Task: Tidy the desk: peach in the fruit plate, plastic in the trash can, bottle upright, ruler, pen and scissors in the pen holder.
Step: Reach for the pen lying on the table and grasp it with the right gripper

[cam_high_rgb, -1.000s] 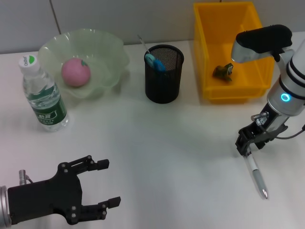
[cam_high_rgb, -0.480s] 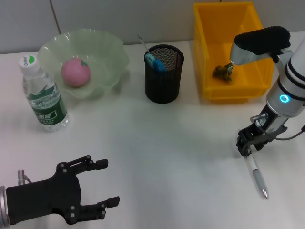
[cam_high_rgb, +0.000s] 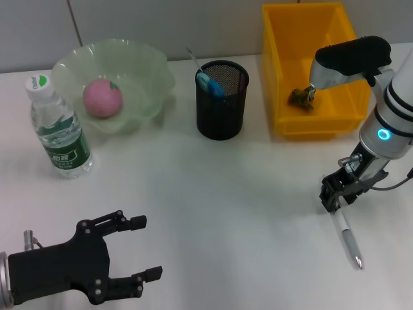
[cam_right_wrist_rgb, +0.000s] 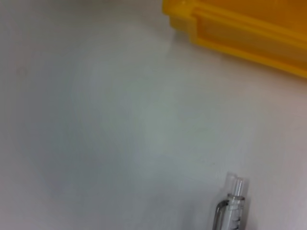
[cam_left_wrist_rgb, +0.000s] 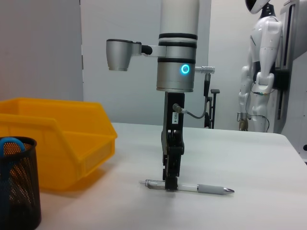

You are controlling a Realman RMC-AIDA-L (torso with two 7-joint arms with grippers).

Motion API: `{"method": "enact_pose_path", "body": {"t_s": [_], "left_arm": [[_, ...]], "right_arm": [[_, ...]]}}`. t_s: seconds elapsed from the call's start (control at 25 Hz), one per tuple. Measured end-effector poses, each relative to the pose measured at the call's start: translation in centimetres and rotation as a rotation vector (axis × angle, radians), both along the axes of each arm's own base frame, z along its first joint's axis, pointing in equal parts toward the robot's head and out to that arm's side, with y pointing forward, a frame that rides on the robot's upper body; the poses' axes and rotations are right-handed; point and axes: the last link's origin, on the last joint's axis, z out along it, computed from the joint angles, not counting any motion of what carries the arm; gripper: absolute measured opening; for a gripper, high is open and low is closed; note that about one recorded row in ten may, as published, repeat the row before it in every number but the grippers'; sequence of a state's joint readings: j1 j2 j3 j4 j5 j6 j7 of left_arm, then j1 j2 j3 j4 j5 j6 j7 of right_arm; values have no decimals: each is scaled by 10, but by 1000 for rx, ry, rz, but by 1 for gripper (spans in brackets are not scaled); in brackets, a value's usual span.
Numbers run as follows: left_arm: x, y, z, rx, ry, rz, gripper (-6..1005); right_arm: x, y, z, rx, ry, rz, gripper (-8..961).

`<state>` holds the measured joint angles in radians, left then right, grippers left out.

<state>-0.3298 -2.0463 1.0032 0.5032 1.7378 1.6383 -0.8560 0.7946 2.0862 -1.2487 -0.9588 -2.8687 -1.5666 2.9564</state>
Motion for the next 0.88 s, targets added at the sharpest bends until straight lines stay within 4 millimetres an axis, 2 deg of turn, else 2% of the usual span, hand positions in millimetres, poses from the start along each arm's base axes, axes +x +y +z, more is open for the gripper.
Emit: {"method": "enact_pose_path", "body": {"t_s": [0.76, 0.88], "left_arm": [[1, 0, 1, 1, -5, -3, 828], [1, 0, 1, 1, -5, -4, 828]], "right_arm": [[0, 1, -4, -15, -13, 8, 385], [0, 1, -4, -17, -15, 10, 321]]}}
